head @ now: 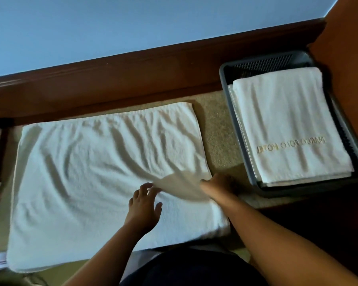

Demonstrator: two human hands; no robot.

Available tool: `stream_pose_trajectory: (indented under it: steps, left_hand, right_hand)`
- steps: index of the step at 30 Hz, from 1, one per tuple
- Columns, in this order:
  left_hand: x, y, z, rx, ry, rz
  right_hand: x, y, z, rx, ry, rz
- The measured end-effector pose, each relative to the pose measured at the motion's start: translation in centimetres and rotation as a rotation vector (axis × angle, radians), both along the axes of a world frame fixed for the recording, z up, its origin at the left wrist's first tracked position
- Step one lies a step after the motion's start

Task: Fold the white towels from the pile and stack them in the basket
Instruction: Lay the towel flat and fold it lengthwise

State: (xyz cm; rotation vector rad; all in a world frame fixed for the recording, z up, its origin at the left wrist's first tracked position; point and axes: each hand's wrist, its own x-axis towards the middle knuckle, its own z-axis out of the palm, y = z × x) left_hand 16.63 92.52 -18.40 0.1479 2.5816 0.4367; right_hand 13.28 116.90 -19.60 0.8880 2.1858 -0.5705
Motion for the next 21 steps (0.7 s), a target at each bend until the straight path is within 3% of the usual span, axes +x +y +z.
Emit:
stream_pose_trajectory:
  steps: [4,11,16,21]
  left_hand:
    - [-3.7,-0.4,0.0,-0.007,0.009,-0.002]
    - [-14.6,0.6,-1.1,-0.014,0.047,-0.001]
    - [-18.7,2.7,-3.1,-0.025,0.077,-0.059]
    - [-15.7,4.2,-4.1,0.043,0.104,-0.207]
  right_hand:
    - [-8.3,0.0,-1.1,-0.138,0.076,-0.098]
    - [-22.7,0.1,-3.0,-0.026,0.122,0.050]
    - [-21.6,0.6,-4.1,0.205,0.346,0.115]
    - [-18.6,1.7,-3.9,0.168,0.347,0.249]
